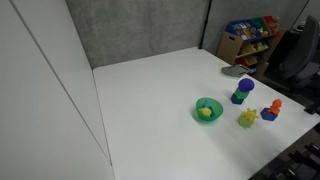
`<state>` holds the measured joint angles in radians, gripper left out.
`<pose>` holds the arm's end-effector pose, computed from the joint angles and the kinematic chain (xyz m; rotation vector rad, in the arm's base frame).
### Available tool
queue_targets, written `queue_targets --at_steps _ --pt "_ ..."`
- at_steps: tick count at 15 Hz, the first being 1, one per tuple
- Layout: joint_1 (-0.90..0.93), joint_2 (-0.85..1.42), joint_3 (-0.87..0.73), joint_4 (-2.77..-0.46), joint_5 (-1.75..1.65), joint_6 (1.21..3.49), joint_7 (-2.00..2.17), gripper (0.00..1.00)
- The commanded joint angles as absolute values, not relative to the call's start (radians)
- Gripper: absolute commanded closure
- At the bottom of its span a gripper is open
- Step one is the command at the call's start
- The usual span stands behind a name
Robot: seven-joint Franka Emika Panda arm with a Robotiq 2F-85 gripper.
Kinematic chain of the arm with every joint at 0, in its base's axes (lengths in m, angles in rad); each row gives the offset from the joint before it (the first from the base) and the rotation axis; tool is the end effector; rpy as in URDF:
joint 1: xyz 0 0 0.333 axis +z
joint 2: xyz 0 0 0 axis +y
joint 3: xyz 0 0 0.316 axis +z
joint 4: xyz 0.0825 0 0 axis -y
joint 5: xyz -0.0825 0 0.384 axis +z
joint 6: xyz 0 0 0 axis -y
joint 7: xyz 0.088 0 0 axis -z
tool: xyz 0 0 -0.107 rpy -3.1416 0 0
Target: Take the yellow toy out of the bowl and put it on the table
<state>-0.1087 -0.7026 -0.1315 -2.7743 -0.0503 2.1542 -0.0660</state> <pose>0.3230 -0.0778 0.4142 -3.1027 0.1873 -0.1310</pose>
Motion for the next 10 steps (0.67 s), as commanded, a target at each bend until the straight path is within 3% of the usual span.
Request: queue_targets --at_steps 1,10 --pt "-0.114 -0.702 -0.127 -2.773 -0.046 2.152 -0.069 0.0" --pt "-0.082 -0.607 -0.074 -2.705 -0.044 2.165 -0.04 0.0"
